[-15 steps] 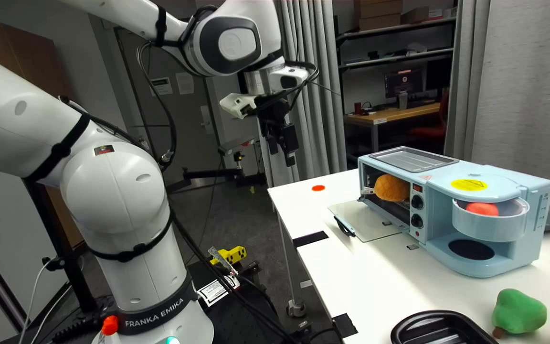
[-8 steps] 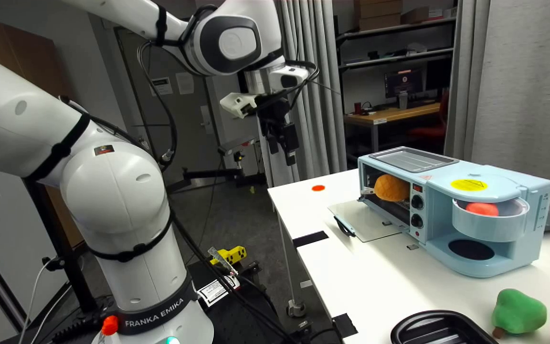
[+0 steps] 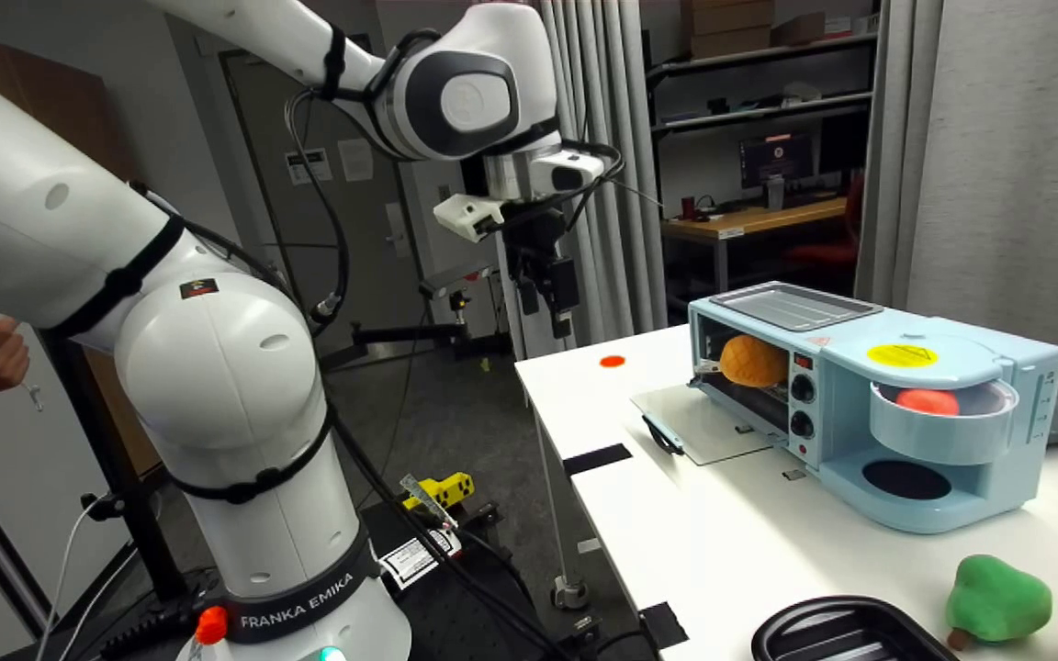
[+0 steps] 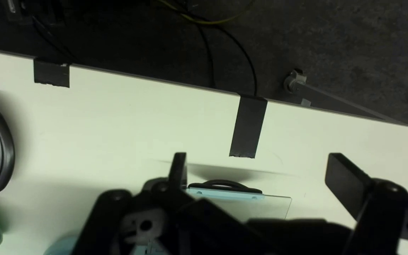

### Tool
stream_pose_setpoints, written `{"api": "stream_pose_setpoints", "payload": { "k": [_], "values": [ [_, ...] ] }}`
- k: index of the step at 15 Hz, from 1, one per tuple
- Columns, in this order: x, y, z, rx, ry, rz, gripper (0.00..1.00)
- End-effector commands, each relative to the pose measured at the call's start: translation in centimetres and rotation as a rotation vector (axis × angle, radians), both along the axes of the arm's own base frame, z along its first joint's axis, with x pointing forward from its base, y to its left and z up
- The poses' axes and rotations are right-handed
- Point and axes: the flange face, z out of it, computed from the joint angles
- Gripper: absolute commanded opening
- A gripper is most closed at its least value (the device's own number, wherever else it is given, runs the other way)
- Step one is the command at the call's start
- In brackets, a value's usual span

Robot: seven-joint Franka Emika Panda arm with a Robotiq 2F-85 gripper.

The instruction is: Close the oven door

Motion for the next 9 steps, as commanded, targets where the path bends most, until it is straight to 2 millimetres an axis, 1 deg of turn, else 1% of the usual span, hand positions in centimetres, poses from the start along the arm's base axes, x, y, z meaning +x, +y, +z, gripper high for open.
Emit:
{"api": "stream_pose_setpoints", "payload": {
  "k": [1,5,9],
  "values": [
    [0.8,-0.2,-2.6,-0.031,0.049,-0.014,1.00],
    [1.7,-0.1,-5.9,-0.052,0.094,-0.029,1.00],
    [2.8,0.2,-10.2,-0.085,0.107,-0.053,1.00]
  ]
}}
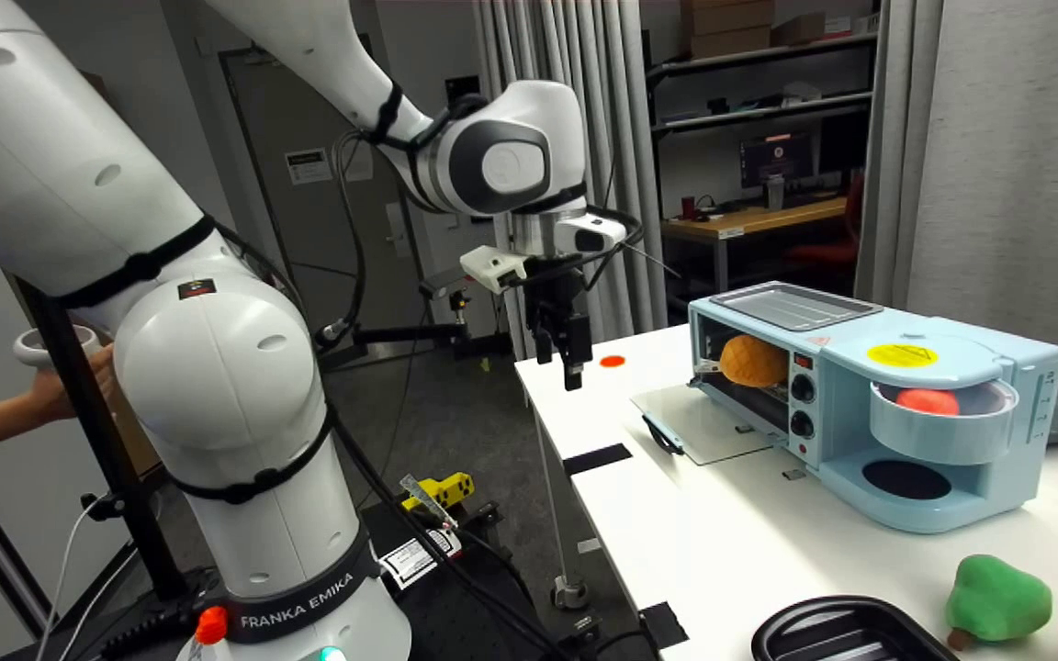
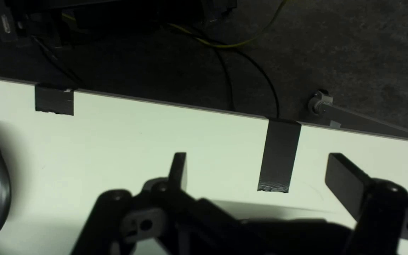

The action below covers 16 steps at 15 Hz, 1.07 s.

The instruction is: Close the oven door

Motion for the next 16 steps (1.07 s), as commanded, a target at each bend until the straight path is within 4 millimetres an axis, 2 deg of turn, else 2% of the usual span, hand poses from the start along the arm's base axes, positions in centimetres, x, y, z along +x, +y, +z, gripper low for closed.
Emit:
{"api": "stream_pose_setpoints", "payload": {
  "k": [1,5,8,11,16],
  "values": [
    [0.9,0.3,-4.5,-0.068,0.012,-0.006,1.00],
    [1.0,1.6,-9.5,-0.139,0.058,0.041,1.00],
    [1.9,2.6,-11.9,-0.174,0.072,0.064,1.00],
    [3.6,3.1,-13.0,-0.195,0.059,0.064,1.00],
    [7.1,2.8,-13.3,-0.191,0.025,0.042,1.00]
  ]
}}
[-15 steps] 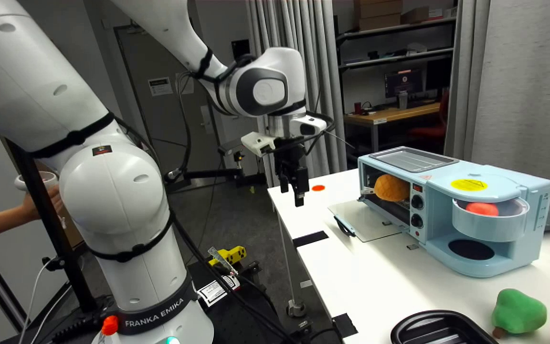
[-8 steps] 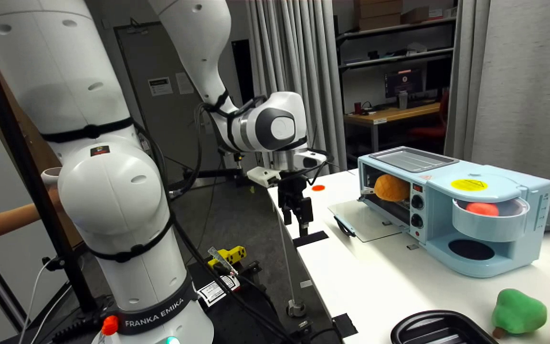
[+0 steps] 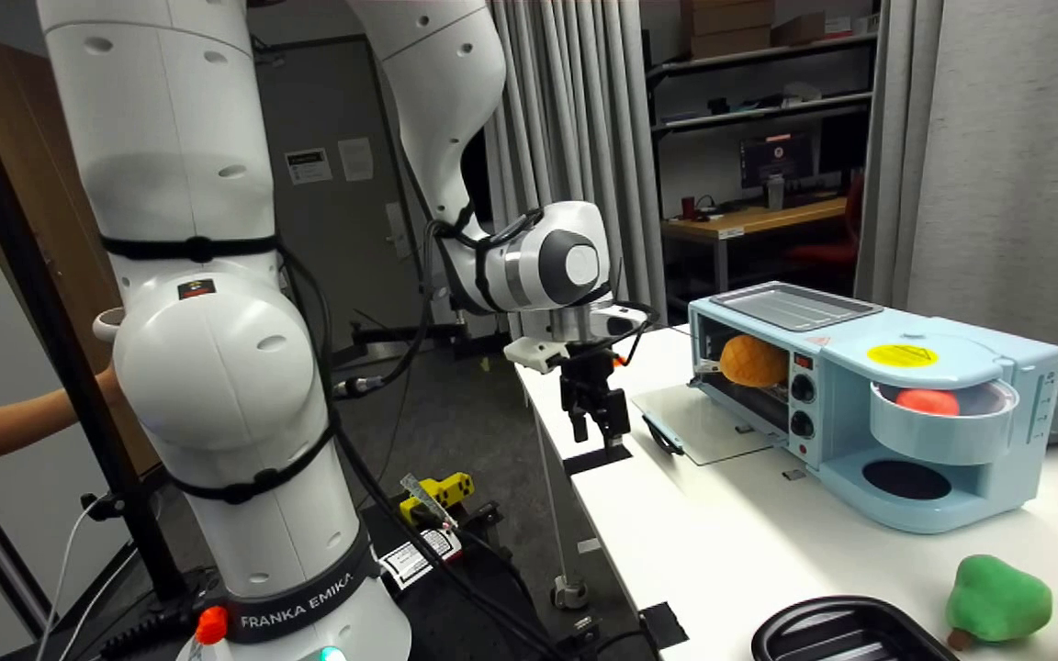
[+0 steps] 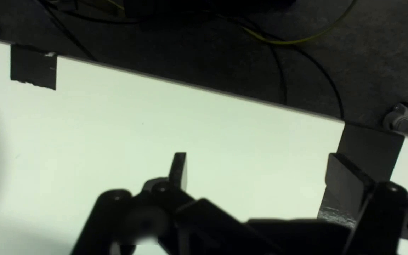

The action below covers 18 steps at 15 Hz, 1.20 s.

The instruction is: Close the oven door

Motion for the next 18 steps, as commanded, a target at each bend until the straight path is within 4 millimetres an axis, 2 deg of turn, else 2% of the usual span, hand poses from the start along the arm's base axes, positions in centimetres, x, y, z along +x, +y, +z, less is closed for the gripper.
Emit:
{"api": "stream_pose_setpoints", "payload": {
  "k": [1,2,4,11,18],
  "values": [
    [2.4,0.1,0.0,0.008,-0.022,-0.003,1.00],
    [1.3,-0.2,0.0,0.004,-0.009,-0.011,1.00],
    [2.1,-0.2,0.1,0.006,-0.017,-0.014,1.00],
    [2.1,-0.1,0.1,0.007,-0.017,-0.011,1.00],
    [3.2,0.0,-1.9,0.079,-0.099,-0.050,1.00]
  ]
}}
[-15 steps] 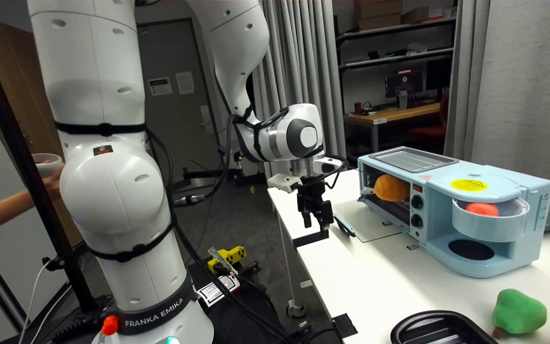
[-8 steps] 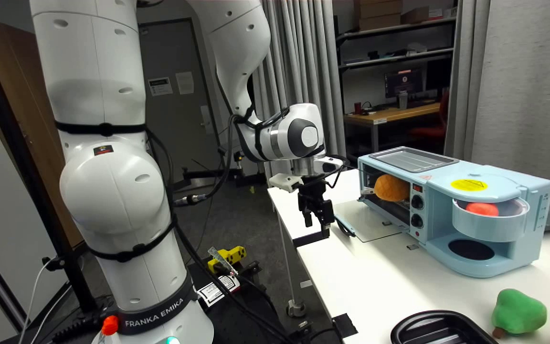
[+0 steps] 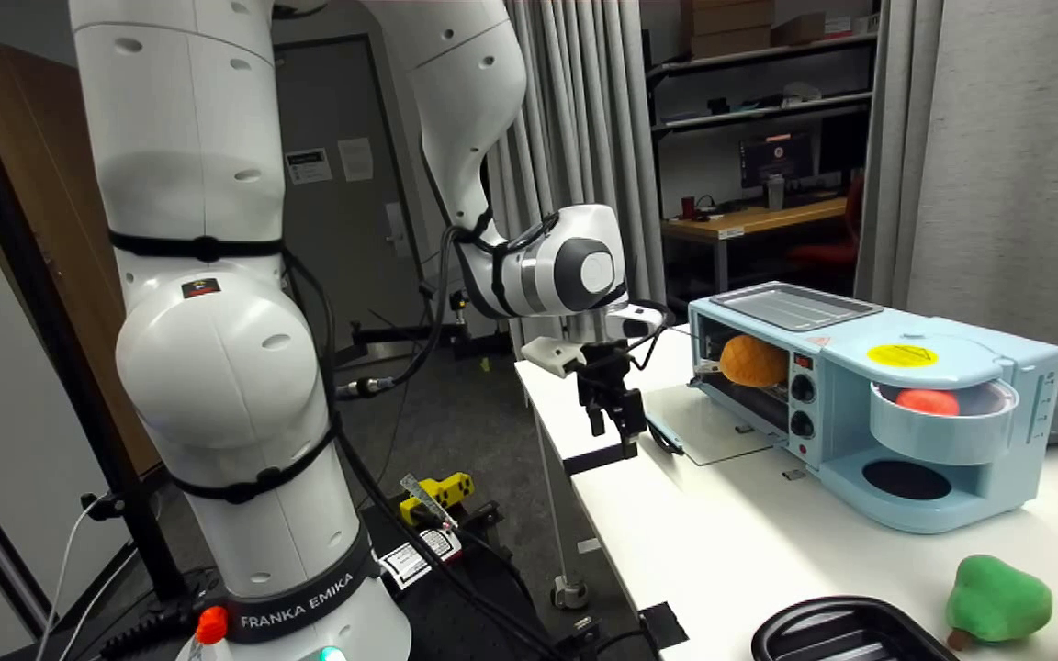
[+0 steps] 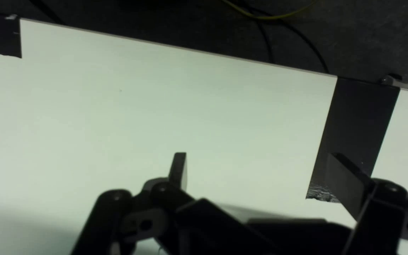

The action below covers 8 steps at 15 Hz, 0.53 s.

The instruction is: Close the oven door

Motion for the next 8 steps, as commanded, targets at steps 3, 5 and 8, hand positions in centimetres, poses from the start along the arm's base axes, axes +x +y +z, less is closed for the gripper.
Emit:
{"api": "stream_pose_setpoints", "payload": {
  "k": [3,5,8],
  "values": [
    [1.3,0.0,-2.5,0.059,-0.073,-0.031,1.00],
    [1.6,-0.1,-3.4,0.068,-0.090,-0.043,1.00],
    [2.5,-0.1,-4.4,0.086,-0.114,-0.064,1.00]
  ]
}}
